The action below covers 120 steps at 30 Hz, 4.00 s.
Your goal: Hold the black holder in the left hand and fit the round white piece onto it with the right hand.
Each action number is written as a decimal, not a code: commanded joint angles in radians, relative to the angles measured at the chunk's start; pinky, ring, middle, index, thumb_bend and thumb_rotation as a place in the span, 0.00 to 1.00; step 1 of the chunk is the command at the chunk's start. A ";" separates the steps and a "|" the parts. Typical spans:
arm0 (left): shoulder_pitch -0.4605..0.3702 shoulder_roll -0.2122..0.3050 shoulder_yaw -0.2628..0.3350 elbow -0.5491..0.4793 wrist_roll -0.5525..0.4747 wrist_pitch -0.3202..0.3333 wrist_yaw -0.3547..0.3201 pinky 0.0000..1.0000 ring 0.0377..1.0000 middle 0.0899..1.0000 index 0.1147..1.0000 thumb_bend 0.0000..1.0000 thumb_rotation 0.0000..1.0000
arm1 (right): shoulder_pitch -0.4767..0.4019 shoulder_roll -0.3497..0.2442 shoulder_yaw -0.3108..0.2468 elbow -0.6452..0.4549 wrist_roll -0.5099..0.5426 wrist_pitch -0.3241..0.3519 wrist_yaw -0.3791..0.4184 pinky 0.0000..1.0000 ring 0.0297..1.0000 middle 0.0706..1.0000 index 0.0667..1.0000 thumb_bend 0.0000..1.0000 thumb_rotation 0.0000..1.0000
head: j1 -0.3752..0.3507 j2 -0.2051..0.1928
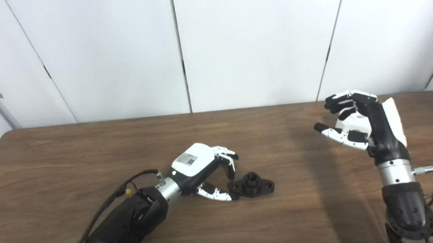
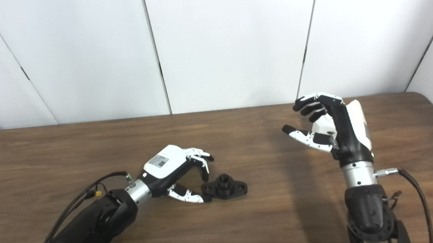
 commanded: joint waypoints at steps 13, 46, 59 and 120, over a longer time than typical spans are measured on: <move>0.071 0.087 -0.004 0.078 0.009 -0.002 -0.096 0.67 0.81 0.79 0.42 0.52 0.06 | -0.070 -0.059 -0.013 -0.058 -0.027 0.056 0.021 0.42 0.53 0.62 0.46 0.50 0.15 | -0.191 -0.060; 0.095 0.046 0.027 0.059 -0.027 -0.053 -0.084 0.63 0.78 0.76 0.42 0.52 0.06 | -0.090 -0.168 -0.062 -0.124 -0.132 0.170 0.023 0.47 0.57 0.65 0.70 0.62 0.22 | -0.318 -0.132; 0.084 0.050 0.016 0.063 -0.064 -0.078 -0.128 0.61 0.77 0.79 0.55 1.00 0.01 | -0.100 -0.153 -0.048 -0.116 -0.146 0.181 0.010 0.47 0.58 0.66 0.71 0.61 0.24 | -0.330 -0.138; 0.030 -0.093 -0.056 0.131 -0.047 -0.053 -0.135 0.66 0.83 0.83 0.55 0.97 0.20 | -0.086 -0.187 -0.083 -0.127 -0.085 0.171 0.029 0.47 0.57 0.66 0.70 0.59 0.19 | -0.063 -0.064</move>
